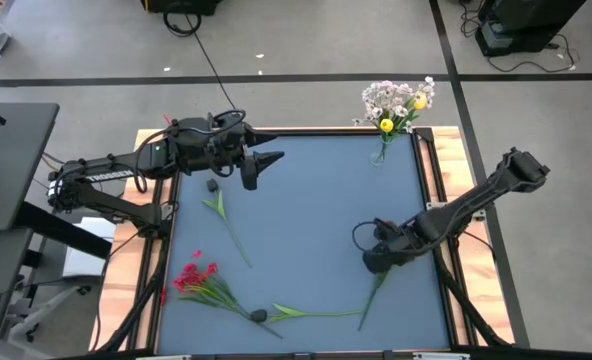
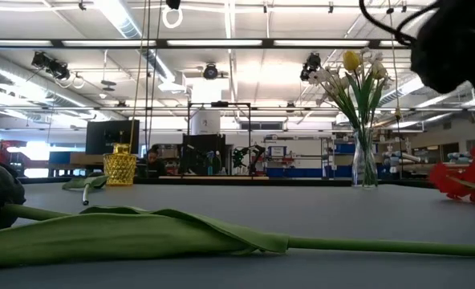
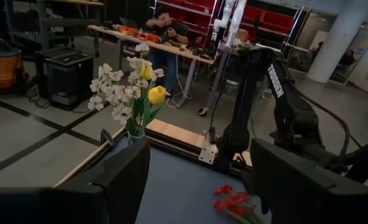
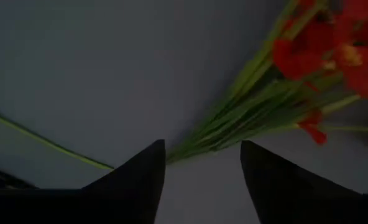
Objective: Sort flowers into vase by color
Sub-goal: Put the right red flowers into the yellow vase
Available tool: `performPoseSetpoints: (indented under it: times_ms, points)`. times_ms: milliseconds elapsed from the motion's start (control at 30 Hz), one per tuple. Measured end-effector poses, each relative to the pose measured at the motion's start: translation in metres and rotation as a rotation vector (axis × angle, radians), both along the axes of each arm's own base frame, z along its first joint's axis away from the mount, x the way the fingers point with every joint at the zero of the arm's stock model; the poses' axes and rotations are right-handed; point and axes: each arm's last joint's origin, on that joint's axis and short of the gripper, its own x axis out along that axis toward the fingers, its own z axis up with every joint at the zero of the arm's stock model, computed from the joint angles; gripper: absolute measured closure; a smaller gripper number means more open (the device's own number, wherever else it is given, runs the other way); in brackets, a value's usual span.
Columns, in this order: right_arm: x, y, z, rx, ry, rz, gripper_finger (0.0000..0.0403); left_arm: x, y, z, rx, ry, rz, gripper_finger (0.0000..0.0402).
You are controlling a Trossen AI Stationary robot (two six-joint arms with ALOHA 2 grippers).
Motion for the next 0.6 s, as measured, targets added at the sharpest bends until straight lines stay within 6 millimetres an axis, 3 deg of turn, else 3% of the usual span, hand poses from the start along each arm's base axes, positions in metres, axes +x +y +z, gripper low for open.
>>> performPoseSetpoints:
  times_ms: [133, 333, 600]
  points:
    - [-0.005, -0.002, -0.001, 0.028, 0.054, -0.152, 0.0138, 0.0, 0.0, 0.0, 0.001, -0.002, 0.0, 0.0118]
    - [-0.017, -0.003, -0.02, 0.088, 0.22, -0.32, 0.0067, 0.0, 0.0, 0.0, 0.001, -0.002, 0.0, 0.0118]
    - [-0.006, 0.002, -0.036, 0.114, 0.172, -0.417, 0.0048, 0.0, 0.0, 0.0, 0.001, -0.003, -0.001, 0.0118]
